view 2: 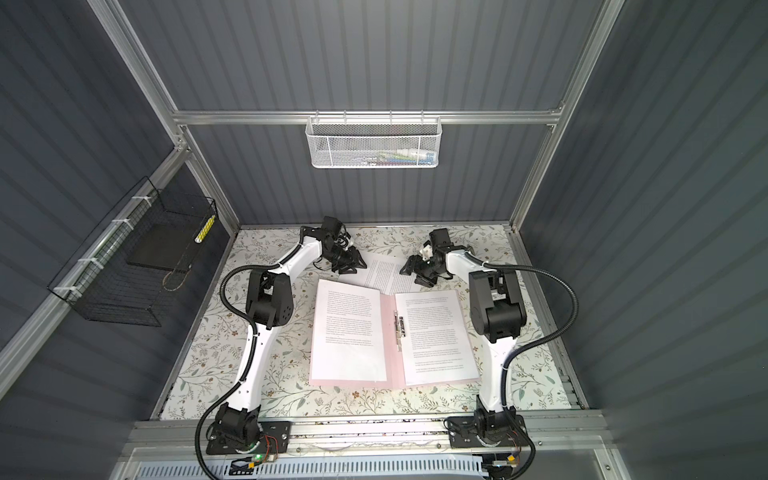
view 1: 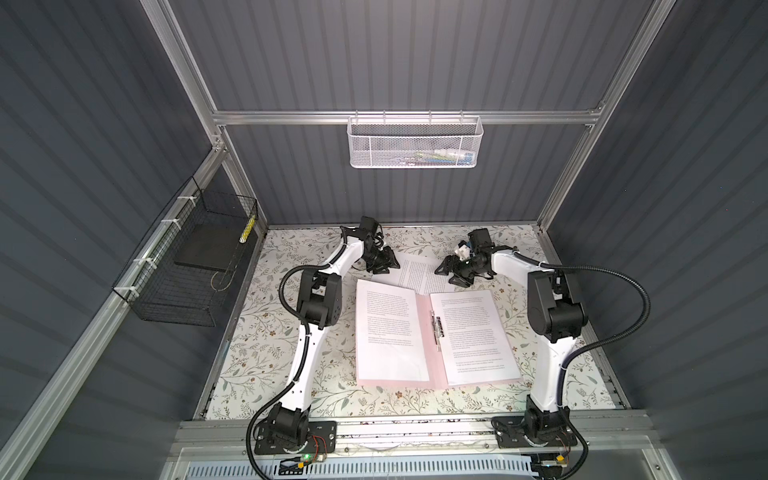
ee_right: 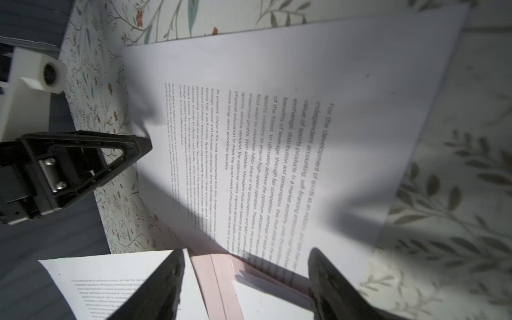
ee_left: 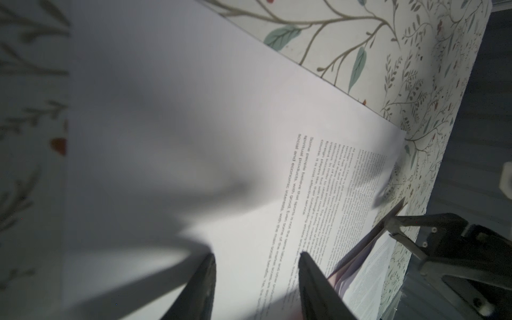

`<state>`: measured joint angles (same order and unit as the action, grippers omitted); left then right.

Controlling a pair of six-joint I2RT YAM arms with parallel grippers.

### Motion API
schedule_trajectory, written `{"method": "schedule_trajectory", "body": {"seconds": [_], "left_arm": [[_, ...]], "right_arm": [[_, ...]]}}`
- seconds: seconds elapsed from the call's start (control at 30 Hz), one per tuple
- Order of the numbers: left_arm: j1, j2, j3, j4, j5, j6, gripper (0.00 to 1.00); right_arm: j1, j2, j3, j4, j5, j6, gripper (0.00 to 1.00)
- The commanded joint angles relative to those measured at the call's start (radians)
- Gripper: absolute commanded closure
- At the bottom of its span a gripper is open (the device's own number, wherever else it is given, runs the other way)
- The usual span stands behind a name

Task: Put the files into the folder

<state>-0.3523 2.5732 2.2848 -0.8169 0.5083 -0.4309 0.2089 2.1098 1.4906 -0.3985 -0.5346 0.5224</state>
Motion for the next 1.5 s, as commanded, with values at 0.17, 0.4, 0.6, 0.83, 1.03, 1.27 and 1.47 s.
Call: {"method": "schedule_trajectory", "body": {"seconds": [0.17, 0.4, 0.6, 0.83, 1.03, 1.27, 1.47], "left_arm": [[0.004, 0.006, -0.12, -0.013, -0.03, 0.008, 0.5], [0.006, -0.025, -0.167, -0.004, -0.018, 0.019, 0.5], [0.016, -0.068, -0.222, -0.011, -0.023, 0.04, 0.5], [0.024, -0.146, -0.343, 0.014, -0.022, 0.052, 0.48], [0.039, -0.157, -0.391, 0.06, -0.043, -0.028, 0.49], [0.039, -0.13, -0.377, 0.117, -0.04, -0.108, 0.49], [0.039, -0.145, -0.399, 0.134, -0.027, -0.108, 0.49]], "right_arm": [[0.013, 0.079, 0.035, -0.014, 0.031, 0.027, 0.3], [0.003, 0.192, 0.144, 0.026, -0.018, 0.124, 0.3], [0.003, 0.313, 0.305, 0.047, -0.058, 0.212, 0.31], [0.002, 0.31, 0.338, 0.181, -0.167, 0.221, 0.29], [-0.008, 0.112, 0.232, 0.194, -0.101, 0.134, 0.28], [-0.008, 0.02, 0.092, 0.057, -0.061, 0.069, 0.34], [-0.007, 0.033, 0.002, 0.056, -0.028, 0.062, 0.49]]}}
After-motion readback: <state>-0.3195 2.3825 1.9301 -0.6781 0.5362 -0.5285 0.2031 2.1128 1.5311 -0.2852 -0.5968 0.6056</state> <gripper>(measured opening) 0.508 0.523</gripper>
